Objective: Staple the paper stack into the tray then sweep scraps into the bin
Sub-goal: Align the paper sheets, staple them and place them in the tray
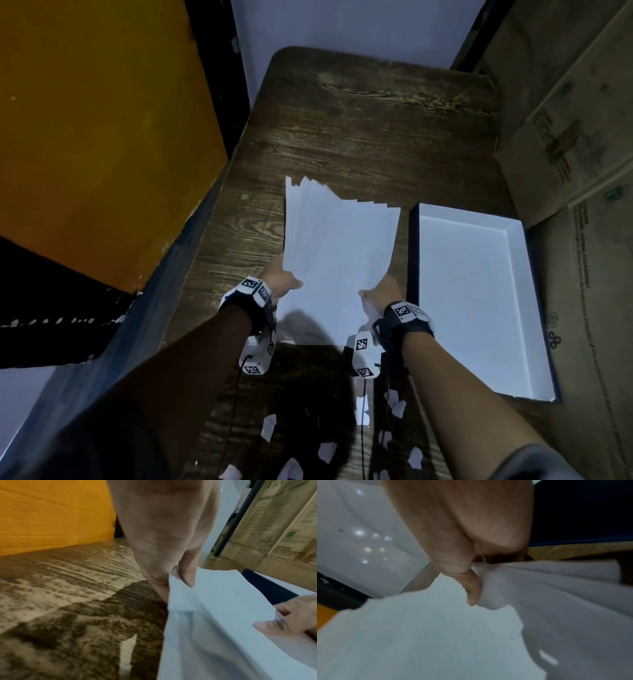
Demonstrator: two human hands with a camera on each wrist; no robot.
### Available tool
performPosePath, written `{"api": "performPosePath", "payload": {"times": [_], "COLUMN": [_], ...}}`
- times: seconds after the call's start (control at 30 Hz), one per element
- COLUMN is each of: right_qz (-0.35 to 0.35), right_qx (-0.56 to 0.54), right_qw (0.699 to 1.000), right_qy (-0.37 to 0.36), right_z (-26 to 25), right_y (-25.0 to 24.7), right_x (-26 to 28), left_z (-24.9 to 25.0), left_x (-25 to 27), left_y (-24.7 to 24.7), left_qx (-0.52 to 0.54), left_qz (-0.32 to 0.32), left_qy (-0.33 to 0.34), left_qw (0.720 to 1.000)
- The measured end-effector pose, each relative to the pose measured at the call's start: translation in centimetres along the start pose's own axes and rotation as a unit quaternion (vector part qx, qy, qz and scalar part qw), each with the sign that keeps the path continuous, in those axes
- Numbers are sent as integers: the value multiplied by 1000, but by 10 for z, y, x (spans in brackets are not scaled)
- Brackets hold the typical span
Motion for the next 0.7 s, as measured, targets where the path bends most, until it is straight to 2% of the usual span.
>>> {"api": "performPosePath", "payload": {"times": [0.1, 0.17, 0.23, 0.3, 0.37, 0.4, 0.47, 0.57, 0.63, 0.7], "right_qz": [-47, -63, -105, -184, -207, -189, -104, 53, 74, 48], "right_qx": [-84, -192, -346, -429, -436, -437, -435, -373, -359, -380], "right_qw": [995, 979, 930, 878, 864, 864, 874, 893, 887, 879], "right_qy": [4, -31, -60, -106, -144, -163, -189, -247, -281, -285], "right_z": [4, -5, -21, -41, -57, -63, -71, -82, -88, -88], "right_y": [-8, -25, -49, -68, -81, -88, -103, -116, -112, -102], "right_x": [13, 29, 55, 84, 112, 126, 151, 190, 214, 232], "left_z": [-4, -9, -11, -13, -10, -9, -3, 12, 17, 14], "left_x": [20, 35, 53, 71, 94, 105, 124, 155, 172, 182], "left_y": [-16, -31, -49, -66, -78, -82, -91, -110, -120, -126], "left_qx": [83, 148, 190, 197, 173, 159, 135, 186, 236, 239], "left_qz": [34, 47, 52, 53, 50, 51, 71, 157, 199, 213], "left_qy": [31, 54, 73, 98, 130, 142, 172, 231, 252, 257], "left_qw": [996, 986, 978, 974, 975, 976, 973, 942, 917, 912]}}
Point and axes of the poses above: each hand's wrist, its own x-axis away from the middle knuckle, its own y-axis out of the palm, z = x × y, the point moved 6 cm from there along -x, towards the middle knuckle, and after that the axes turned 9 degrees about z, right-handed, at the moved point
